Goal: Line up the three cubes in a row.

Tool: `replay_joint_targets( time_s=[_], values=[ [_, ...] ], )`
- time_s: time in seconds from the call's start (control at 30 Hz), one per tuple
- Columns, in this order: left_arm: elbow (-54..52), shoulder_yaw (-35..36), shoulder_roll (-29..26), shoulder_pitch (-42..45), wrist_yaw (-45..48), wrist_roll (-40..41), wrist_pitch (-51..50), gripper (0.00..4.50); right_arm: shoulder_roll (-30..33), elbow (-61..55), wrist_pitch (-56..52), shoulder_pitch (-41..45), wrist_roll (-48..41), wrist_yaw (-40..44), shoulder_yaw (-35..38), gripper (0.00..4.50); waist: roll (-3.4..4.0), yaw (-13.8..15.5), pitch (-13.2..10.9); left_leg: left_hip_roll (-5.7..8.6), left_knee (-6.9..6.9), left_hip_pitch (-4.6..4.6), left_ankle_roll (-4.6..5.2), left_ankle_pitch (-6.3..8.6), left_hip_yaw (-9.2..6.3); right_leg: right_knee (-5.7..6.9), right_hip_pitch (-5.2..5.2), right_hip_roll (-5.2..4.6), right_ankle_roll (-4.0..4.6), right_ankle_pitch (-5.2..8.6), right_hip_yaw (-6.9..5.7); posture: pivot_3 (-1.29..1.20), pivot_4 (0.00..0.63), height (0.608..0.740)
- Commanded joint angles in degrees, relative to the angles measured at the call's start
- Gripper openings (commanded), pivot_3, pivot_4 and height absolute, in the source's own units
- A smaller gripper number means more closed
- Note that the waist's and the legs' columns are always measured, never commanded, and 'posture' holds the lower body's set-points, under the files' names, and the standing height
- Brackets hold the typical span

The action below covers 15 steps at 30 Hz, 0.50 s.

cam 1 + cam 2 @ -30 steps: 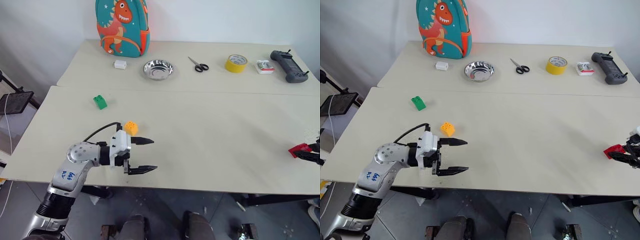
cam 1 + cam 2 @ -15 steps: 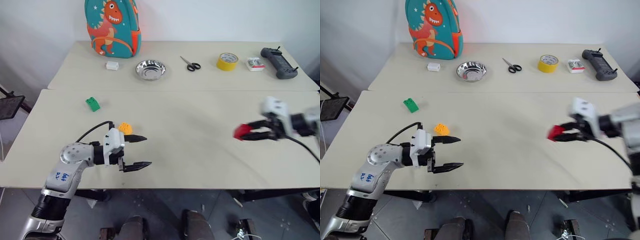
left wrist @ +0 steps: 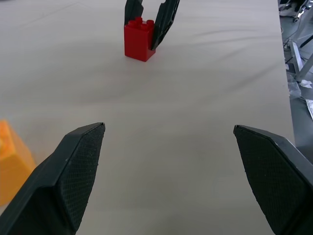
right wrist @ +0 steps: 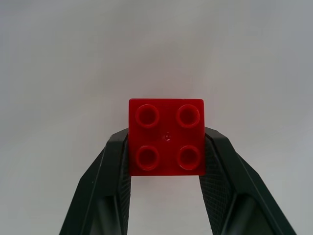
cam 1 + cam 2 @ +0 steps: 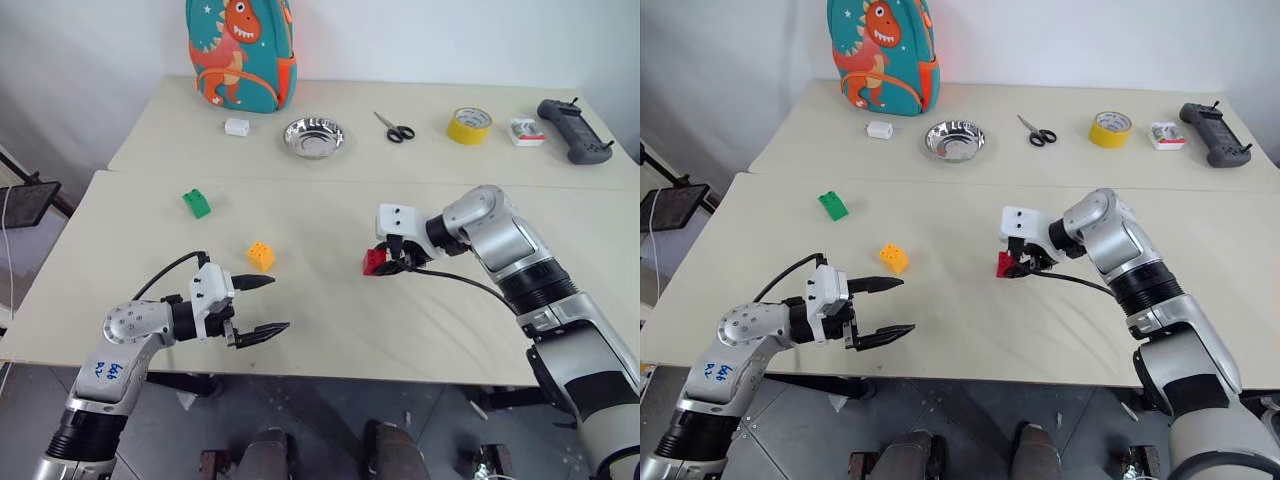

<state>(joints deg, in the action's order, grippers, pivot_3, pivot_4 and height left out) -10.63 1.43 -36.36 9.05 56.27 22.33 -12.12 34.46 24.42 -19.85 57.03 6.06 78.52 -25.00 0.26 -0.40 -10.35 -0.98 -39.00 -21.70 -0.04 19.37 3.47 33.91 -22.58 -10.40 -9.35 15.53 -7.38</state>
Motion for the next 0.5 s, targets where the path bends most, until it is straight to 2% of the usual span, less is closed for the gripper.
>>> replay_joint_targets(
  time_s=[0.03,0.23,0.3,0.43,0.5],
  values=[
    [-1.9,1.6,-0.6,-0.9,-0.4,0.7,0.1,4.5,-0.2,-1.5,1.1,0.1,0.8,2.0,-1.3,1.83,0.0,-0.1,0.0,0.0,0.0,0.0,0.0,0.0,0.0,0.0,0.0,0.0,0.0,0.0,0.0,0.0,0.15,0.74],
    [-2.1,2.9,0.1,-2.2,-2.6,0.3,1.1,4.5,-0.3,-0.8,3.1,1.1,-0.4,2.6,0.6,3.8,0.0,-0.4,0.0,-0.01,0.0,0.0,0.0,0.0,0.0,0.01,0.0,0.0,0.0,0.0,0.0,0.0,0.15,0.74],
    [-2.0,6.8,2.0,-4.5,-7.0,0.0,3.4,4.5,1.7,-2.4,5.9,0.2,-4.2,3.6,5.0,4.47,0.0,-0.5,0.0,-0.01,0.0,0.0,-0.01,0.01,0.0,0.0,0.0,0.0,0.0,0.0,0.0,0.0,0.15,0.74],
    [-3.1,16.0,6.9,-10.6,-15.3,2.4,4.8,4.5,3.7,-4.7,13.7,-5.3,-13.6,4.6,15.0,4.47,-0.03,-0.3,0.0,-0.01,0.02,0.0,-0.02,0.04,-0.04,-0.03,0.02,0.0,0.0,0.0,-0.06,0.0,0.15,0.74],
    [-2.2,21.4,9.4,-14.4,-19.9,1.8,6.8,4.5,2.4,-7.7,18.1,-11.0,-23.5,8.2,22.6,4.47,-0.09,-0.3,0.0,-0.02,0.03,0.06,-0.01,0.06,-0.04,-0.04,0.1,-0.01,0.0,0.0,-0.06,0.0,0.15,0.74]
  ],
)
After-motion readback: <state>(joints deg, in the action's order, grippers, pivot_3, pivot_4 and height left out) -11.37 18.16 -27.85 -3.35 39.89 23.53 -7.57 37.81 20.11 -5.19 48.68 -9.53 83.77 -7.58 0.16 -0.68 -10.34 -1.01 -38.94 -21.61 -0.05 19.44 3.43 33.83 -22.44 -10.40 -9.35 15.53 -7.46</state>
